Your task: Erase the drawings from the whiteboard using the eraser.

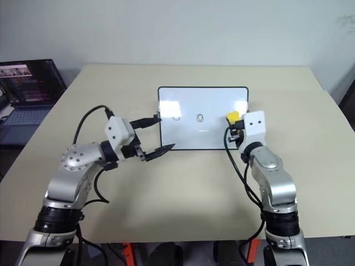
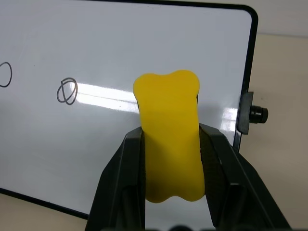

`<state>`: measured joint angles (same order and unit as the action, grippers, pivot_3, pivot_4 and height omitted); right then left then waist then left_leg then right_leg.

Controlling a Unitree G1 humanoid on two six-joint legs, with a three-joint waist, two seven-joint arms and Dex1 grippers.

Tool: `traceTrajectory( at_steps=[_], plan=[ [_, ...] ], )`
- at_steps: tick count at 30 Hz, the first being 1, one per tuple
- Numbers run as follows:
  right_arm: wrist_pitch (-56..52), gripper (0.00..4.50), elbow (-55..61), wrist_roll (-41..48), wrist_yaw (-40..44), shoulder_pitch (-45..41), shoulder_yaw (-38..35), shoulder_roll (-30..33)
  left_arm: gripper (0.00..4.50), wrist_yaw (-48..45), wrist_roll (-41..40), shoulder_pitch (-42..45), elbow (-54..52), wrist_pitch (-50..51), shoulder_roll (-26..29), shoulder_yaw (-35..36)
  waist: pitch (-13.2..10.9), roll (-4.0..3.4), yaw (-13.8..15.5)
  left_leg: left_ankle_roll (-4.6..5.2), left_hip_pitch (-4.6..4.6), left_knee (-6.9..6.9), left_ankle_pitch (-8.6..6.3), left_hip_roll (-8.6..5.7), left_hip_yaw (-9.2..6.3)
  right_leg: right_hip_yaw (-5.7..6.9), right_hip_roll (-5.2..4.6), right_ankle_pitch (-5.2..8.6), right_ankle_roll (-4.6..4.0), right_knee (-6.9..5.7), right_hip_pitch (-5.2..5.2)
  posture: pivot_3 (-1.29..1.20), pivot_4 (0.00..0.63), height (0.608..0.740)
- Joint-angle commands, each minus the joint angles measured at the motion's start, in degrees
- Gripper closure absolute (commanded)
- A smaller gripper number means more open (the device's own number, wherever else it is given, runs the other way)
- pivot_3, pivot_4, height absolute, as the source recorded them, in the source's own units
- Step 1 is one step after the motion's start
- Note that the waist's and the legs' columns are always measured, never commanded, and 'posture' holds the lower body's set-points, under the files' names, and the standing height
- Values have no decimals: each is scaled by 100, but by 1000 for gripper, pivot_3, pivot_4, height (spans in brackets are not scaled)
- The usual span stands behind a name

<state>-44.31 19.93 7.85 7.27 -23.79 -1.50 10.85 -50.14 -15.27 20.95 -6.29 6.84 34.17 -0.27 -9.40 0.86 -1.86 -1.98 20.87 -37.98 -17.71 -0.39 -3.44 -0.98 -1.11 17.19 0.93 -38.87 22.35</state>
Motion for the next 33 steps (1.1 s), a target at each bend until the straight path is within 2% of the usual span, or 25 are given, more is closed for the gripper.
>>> traceTrajectory(
  at_steps=[1, 12, 33],
  plan=[
    [114, 3272, 32, 1, -43, -169, -51, -30, 0, 56, 48, -141, 71, -230, 84, 219, -1, -1, 1, 0, 1, 1, 0, 0, 0, 1, 0, 0, 0, 0, 1, 0, 150, 740],
    [294, 3272, -283, -20, -20, -395, -34, -38, 0, 146, 238, -131, 584, -718, 73, 248, 0, -1, 6, 0, 2, 1, 0, 0, 0, 1, -1, 0, 0, 1, 2, 0, 150, 740],
    [356, 3272, -310, -14, -50, -439, -18, -53, 0, 152, 300, 104, 825, -967, 15, 176, 0, -1, 3, 0, 3, 1, 0, 0, 0, 1, -1, 0, 0, -1, 3, 0, 150, 740]
  ],
)
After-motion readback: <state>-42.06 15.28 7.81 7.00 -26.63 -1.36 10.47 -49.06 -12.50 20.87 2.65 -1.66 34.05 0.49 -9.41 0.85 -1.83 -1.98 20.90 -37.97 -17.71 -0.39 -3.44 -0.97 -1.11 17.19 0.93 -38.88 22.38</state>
